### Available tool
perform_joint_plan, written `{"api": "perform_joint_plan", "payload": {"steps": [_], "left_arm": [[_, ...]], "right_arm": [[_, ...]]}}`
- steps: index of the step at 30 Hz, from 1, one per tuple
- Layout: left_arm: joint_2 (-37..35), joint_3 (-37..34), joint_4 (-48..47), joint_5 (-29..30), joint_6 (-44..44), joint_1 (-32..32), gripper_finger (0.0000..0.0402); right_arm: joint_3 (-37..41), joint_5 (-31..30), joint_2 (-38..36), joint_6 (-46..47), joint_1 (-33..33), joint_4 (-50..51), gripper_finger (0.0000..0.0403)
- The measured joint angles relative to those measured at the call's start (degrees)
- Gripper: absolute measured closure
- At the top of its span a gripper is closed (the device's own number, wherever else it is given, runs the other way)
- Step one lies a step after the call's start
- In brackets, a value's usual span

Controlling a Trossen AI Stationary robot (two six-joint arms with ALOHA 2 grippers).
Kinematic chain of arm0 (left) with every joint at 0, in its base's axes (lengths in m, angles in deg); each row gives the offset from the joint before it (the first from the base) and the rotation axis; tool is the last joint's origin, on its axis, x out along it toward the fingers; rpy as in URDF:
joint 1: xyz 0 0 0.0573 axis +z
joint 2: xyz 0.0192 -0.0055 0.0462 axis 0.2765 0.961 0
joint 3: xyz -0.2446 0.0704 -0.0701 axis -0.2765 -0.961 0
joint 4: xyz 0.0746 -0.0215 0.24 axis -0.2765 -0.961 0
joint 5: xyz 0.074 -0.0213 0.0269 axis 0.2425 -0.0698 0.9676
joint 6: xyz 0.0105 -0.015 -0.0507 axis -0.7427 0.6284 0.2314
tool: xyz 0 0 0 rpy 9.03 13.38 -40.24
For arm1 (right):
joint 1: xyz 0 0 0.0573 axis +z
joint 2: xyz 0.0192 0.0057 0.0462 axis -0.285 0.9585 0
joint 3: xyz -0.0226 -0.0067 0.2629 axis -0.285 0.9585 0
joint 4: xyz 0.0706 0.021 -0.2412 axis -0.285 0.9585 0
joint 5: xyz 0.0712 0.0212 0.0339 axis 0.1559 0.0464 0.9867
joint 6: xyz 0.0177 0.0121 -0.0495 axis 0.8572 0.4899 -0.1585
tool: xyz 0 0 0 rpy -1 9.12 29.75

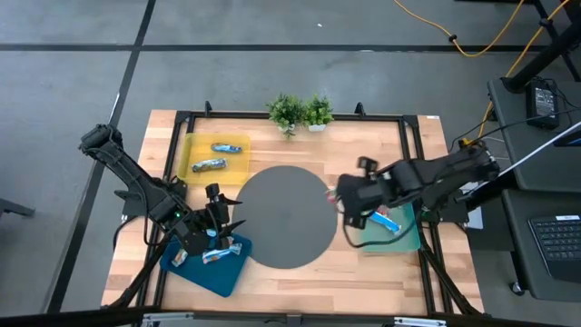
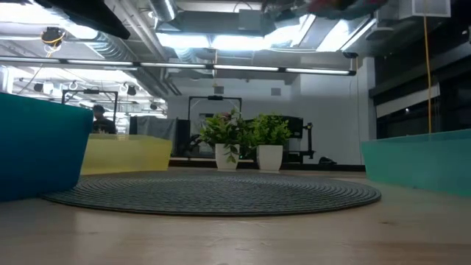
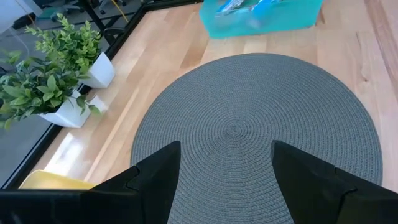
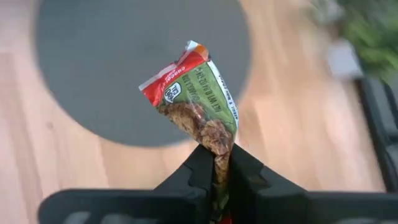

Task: Pick and place Granola Bars by type
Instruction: Put the red granola bar into the green bin

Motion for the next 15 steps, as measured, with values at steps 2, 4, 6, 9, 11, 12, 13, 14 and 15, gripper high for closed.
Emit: {"api": "perform_joint_plan", "payload": {"steps": [2,4,6,9,11,12,13,14,15], "left_arm": [[0.02,0.00,-0.04,0.00,-0.02,0.00,0.0161],[0.02,0.00,-0.09,0.00,-0.04,0.00,0.0161],[0.02,0.00,-0.22,0.00,-0.04,0.00,0.0161],[0.02,0.00,-0.22,0.00,-0.04,0.00,0.0161],[0.02,0.00,-0.22,0.00,-0.03,0.00,0.0161],[0.04,0.00,-0.22,0.00,-0.04,0.00,0.0161],[0.04,0.01,-0.22,0.00,-0.02,0.00,0.0161],[0.04,0.00,-0.22,0.00,-0.02,0.00,0.0161],[0.04,0.00,-0.22,0.00,-0.01,0.00,0.0161]], "right_arm": [[0.00,-2.24,-1.65,5.46,1.17,4.50,0.0366],[0.00,-4.09,-2.99,11.14,2.45,8.66,0.0365],[0.00,-5.33,-3.94,16.73,3.85,11.87,0.0368],[1.18,-6.07,-5.52,19.68,5.85,10.98,0.0377],[1.70,-6.09,-5.85,20.14,6.85,10.92,0.0381],[2.05,-6.09,-5.85,20.83,7.33,11.31,0.0381],[2.58,-6.08,-5.83,21.33,7.72,11.57,0.0380],[3.23,-6.09,-5.83,21.35,8.06,11.54,0.0378],[4.02,-6.10,-5.84,21.35,8.48,11.56,0.0374]]}}
